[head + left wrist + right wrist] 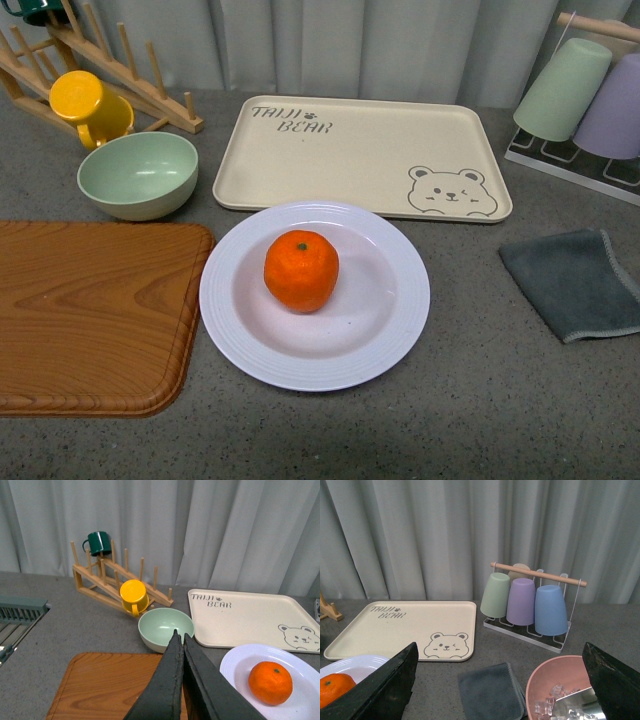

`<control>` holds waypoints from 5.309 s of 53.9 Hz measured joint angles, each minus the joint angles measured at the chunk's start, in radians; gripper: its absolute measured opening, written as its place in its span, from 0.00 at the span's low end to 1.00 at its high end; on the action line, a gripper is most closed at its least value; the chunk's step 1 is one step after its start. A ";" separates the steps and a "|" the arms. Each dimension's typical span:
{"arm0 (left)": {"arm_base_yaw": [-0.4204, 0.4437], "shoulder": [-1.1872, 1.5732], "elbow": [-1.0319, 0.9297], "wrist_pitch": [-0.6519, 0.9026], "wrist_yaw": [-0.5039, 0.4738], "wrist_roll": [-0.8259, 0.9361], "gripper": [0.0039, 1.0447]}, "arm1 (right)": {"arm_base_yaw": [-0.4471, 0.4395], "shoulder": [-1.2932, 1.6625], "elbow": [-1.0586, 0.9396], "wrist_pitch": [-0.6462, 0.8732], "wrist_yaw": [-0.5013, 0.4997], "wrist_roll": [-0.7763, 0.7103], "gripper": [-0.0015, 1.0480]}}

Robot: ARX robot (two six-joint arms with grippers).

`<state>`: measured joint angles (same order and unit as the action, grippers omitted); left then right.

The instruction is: Place orange and plate with both arms

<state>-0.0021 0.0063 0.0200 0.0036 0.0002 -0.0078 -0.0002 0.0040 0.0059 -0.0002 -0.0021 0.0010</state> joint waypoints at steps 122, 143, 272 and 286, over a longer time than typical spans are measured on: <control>0.000 -0.002 0.000 -0.003 -0.001 0.003 0.94 | 0.211 2.337 0.997 0.414 -0.703 0.816 0.47; 0.000 -0.002 0.000 -0.003 0.000 0.003 0.94 | 0.210 2.341 0.994 0.430 -0.748 0.793 0.04; 0.000 -0.002 0.000 -0.003 -0.001 0.003 0.94 | 0.240 1.412 0.298 0.820 0.415 -0.153 0.91; 0.000 -0.002 0.000 -0.003 -0.001 0.003 0.94 | 0.279 0.830 0.079 0.369 0.459 -0.082 0.91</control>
<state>-0.0021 0.0040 0.0200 0.0006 -0.0006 -0.0048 0.2790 0.8337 0.0845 0.3687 0.4572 -0.0814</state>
